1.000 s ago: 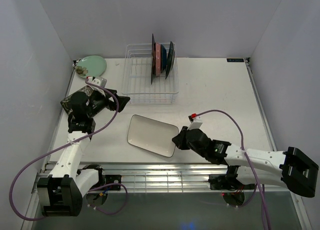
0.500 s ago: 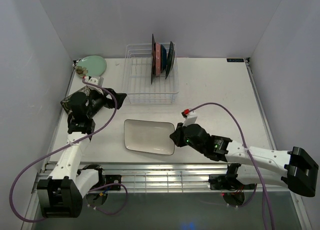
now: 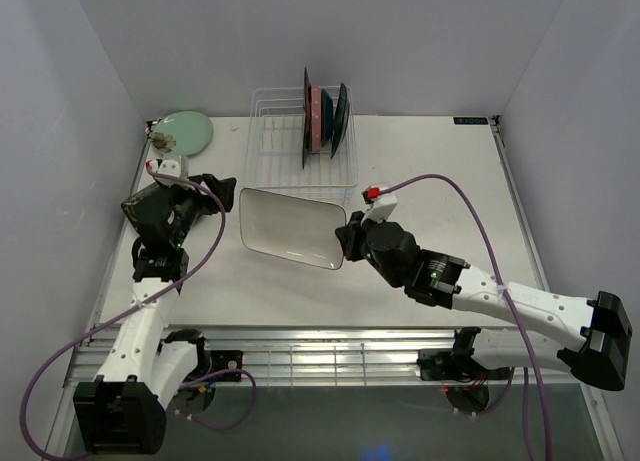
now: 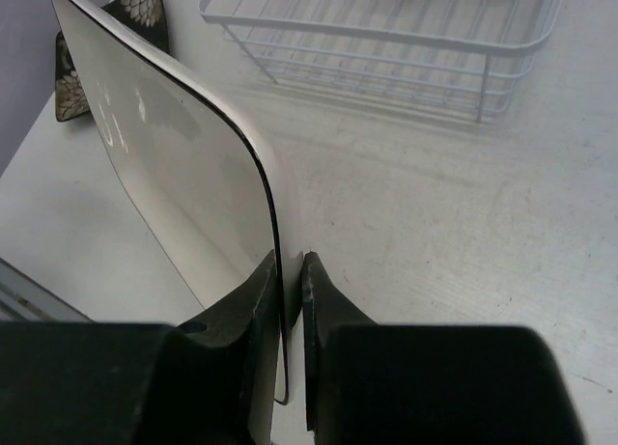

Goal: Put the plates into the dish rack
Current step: Pick up the plate at the center of the board.

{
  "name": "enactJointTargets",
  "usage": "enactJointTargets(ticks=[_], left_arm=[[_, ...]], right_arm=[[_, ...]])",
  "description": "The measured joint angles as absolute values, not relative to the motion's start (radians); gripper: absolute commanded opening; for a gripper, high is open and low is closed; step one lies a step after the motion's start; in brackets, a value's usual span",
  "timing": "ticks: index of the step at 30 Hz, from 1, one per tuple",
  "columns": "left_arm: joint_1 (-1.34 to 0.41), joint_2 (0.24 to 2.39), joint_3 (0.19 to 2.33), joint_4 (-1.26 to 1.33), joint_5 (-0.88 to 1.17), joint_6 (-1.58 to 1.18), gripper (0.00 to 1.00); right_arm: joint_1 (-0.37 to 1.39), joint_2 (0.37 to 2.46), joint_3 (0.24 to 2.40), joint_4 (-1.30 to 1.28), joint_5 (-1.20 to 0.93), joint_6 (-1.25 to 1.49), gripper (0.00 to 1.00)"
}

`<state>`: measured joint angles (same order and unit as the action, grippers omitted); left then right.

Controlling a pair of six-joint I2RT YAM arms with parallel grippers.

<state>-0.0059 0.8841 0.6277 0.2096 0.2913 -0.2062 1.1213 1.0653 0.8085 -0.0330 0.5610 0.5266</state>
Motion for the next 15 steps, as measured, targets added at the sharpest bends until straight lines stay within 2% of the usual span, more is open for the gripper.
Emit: enactJointTargets(ticks=[15], left_arm=[[-0.006, 0.860, 0.610, 0.218, 0.042, -0.283, 0.98]], right_arm=[[1.121, 1.360, 1.131, -0.022, 0.813, 0.269, 0.08]])
